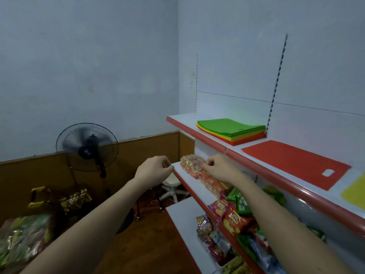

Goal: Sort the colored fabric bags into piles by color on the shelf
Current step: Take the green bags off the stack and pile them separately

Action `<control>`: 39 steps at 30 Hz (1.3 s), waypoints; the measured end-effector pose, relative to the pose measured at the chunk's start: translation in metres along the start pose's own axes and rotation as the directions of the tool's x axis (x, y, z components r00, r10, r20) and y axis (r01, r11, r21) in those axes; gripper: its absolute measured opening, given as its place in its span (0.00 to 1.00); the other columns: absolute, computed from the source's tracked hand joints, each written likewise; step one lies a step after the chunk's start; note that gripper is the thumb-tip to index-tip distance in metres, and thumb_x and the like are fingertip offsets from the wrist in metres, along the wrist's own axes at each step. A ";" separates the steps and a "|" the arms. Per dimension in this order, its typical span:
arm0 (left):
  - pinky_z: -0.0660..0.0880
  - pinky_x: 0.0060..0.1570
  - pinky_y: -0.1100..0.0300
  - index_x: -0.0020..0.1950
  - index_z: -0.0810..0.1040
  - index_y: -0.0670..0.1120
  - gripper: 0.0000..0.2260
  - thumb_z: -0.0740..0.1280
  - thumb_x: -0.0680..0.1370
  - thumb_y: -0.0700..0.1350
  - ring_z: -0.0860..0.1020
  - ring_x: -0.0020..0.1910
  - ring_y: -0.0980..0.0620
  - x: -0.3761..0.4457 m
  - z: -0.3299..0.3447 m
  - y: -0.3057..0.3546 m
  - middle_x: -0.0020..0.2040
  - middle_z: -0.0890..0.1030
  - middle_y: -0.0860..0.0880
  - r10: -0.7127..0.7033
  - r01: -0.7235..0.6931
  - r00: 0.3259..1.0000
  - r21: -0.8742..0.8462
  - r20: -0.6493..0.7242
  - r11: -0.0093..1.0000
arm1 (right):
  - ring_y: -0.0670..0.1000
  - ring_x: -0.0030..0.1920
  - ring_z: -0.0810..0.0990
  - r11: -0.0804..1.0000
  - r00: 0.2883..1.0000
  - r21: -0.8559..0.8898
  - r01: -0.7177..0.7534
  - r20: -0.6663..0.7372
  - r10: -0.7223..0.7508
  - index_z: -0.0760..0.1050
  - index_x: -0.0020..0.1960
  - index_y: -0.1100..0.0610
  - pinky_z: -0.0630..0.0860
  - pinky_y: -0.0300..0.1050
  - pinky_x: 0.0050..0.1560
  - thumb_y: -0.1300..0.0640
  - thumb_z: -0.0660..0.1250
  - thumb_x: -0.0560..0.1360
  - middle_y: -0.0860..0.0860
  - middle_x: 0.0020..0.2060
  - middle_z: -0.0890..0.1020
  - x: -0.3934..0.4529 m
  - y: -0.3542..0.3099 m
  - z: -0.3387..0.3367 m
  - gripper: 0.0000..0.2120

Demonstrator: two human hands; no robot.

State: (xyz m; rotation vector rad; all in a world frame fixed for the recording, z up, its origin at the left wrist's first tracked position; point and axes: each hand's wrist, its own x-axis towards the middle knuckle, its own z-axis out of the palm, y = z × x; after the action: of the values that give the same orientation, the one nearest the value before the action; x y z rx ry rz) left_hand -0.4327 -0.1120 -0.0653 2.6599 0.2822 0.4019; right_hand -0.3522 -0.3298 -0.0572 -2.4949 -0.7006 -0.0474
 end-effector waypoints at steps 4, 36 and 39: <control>0.81 0.41 0.57 0.53 0.78 0.53 0.10 0.63 0.79 0.57 0.80 0.41 0.58 0.049 0.002 -0.009 0.45 0.79 0.57 -0.015 0.015 1.000 0.011 0.007 1.000 | 0.54 0.38 0.82 1.000 1.000 -0.002 -0.005 0.007 0.005 0.80 0.42 0.60 0.76 0.49 0.38 0.48 0.63 0.78 0.49 0.33 0.82 0.048 0.006 0.001 0.17; 0.79 0.51 0.54 0.53 0.80 0.51 0.09 0.65 0.79 0.54 0.79 0.48 0.57 0.410 0.045 -0.108 0.49 0.81 0.54 0.391 -0.325 0.908 -0.337 0.150 0.884 | 0.54 0.39 0.76 0.939 0.862 -0.016 -0.344 -0.402 0.309 0.78 0.47 0.53 0.70 0.46 0.37 0.55 0.63 0.76 0.48 0.33 0.77 0.322 0.021 0.041 0.05; 0.78 0.52 0.52 0.50 0.81 0.52 0.07 0.65 0.79 0.52 0.79 0.48 0.54 0.442 0.056 -0.091 0.48 0.82 0.54 0.452 -0.372 0.878 -0.369 0.158 0.852 | 0.56 0.36 0.77 0.918 0.777 0.025 -0.395 -0.524 0.349 0.76 0.50 0.53 0.74 0.50 0.40 0.56 0.63 0.76 0.52 0.31 0.78 0.323 0.035 0.026 0.05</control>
State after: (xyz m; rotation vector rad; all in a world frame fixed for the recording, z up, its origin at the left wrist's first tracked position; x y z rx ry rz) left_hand -0.0125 0.0617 -0.0503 2.3865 -0.4149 0.2245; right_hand -0.0582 -0.1892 -0.0405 -2.4840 0.0312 -0.5962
